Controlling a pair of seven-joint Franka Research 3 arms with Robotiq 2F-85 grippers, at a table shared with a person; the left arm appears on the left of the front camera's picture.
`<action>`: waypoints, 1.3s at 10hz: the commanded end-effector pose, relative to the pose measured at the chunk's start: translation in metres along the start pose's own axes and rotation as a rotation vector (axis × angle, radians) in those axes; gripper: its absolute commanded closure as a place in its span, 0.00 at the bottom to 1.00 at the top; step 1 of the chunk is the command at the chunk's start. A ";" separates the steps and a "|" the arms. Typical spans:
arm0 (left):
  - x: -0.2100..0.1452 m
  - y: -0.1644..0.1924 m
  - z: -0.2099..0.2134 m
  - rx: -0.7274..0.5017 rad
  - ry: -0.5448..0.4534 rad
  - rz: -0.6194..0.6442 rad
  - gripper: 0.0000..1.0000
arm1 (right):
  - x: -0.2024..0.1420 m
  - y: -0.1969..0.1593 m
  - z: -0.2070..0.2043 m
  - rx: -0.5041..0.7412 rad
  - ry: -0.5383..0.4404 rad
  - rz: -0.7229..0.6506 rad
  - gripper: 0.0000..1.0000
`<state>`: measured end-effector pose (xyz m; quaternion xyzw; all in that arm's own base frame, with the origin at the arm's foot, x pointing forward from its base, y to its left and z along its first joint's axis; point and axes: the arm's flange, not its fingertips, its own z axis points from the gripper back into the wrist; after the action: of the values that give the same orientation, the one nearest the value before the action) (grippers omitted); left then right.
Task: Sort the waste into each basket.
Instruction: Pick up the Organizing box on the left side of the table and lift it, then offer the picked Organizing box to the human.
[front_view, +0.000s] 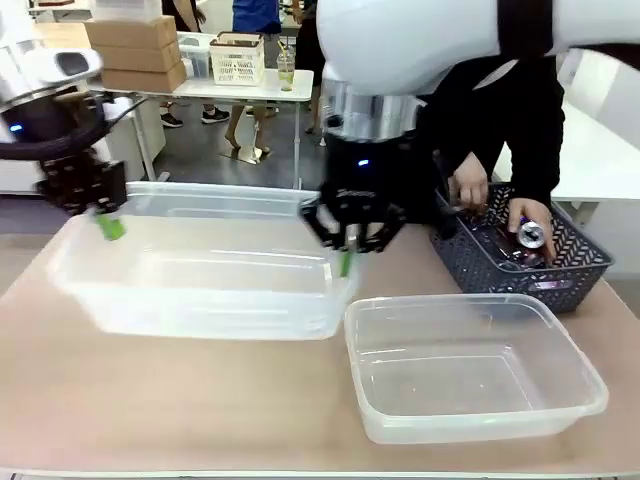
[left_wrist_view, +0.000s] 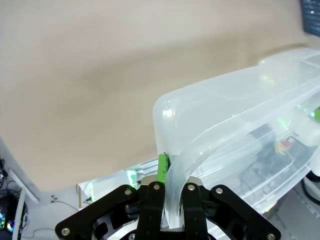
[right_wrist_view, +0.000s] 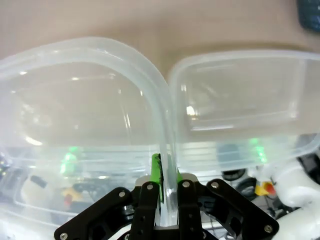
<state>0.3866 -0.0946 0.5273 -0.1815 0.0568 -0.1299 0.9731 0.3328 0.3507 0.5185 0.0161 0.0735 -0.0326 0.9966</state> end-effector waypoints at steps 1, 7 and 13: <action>0.043 -0.042 -0.002 -0.035 0.055 0.039 0.95 | 0.023 -0.048 -0.001 -0.052 0.018 0.084 0.95; 0.097 -0.120 -0.055 0.092 0.078 -0.038 0.95 | 0.066 -0.096 -0.032 -0.005 0.051 0.120 0.95; 0.101 -0.103 -0.062 0.058 0.133 -0.007 0.95 | 0.062 -0.108 -0.019 -0.067 0.077 0.109 0.95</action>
<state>0.4539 -0.2358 0.4955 -0.1322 0.1139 -0.1422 0.9743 0.3859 0.2394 0.4868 -0.0075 0.1086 0.0202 0.9939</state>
